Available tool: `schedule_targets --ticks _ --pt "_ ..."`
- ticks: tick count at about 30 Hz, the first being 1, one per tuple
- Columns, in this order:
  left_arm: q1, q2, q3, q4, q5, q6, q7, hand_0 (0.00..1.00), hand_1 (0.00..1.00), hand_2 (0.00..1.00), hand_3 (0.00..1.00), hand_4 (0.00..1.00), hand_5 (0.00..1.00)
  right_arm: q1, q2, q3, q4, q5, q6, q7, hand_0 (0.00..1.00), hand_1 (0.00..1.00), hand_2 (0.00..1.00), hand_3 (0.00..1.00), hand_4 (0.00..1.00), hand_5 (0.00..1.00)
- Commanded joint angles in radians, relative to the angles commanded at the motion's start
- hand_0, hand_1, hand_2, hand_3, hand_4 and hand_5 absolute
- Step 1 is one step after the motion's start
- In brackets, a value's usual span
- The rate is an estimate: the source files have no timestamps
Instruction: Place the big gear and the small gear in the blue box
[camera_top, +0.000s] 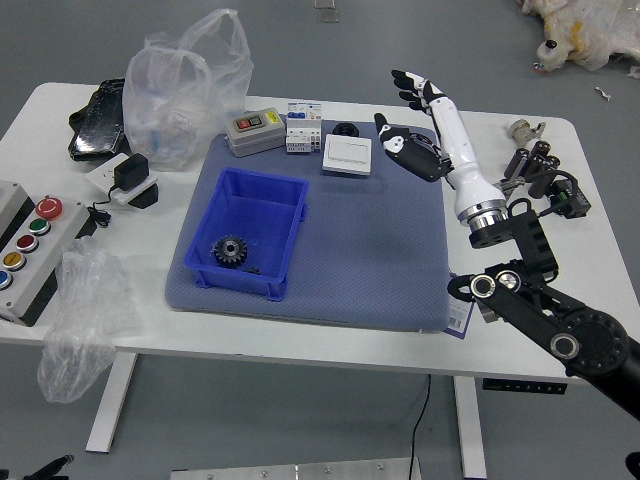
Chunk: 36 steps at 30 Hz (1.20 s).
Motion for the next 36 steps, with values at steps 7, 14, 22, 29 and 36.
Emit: schedule_targets --ticks 7,14,22,29,36 --pt "0.002 -0.001 -0.007 0.0 0.013 -0.003 0.004 0.648 0.479 0.521 0.714 0.733 0.647 -0.099 -0.033 0.151 0.031 0.036 0.005 0.041 0.679 0.682 0.723 0.685 0.608 0.284" --pt "-0.008 0.003 0.001 0.004 0.012 -0.007 -0.007 0.648 0.481 0.52 0.713 0.732 0.644 -0.219 -0.055 0.293 0.051 0.098 0.019 0.1 0.677 0.682 0.746 0.865 0.677 0.328" --pt "-0.003 0.009 -0.008 0.003 0.019 -0.009 0.001 0.647 0.526 0.53 0.711 0.731 0.638 -0.298 -0.055 0.406 0.041 0.28 0.133 0.204 0.679 0.698 0.768 0.887 0.728 0.358" --pt "-0.005 0.015 -0.002 0.004 0.014 -0.011 -0.003 0.649 0.618 0.583 0.706 0.73 0.633 -0.356 -0.064 0.477 0.038 0.474 0.223 0.28 0.666 0.69 0.75 0.819 0.844 0.593" --pt "-0.006 0.012 0.004 0.005 0.001 -0.009 -0.007 0.649 0.633 0.592 0.707 0.728 0.631 -0.358 -0.058 0.49 0.032 0.592 0.245 0.307 0.651 0.665 0.736 0.79 0.847 0.614"
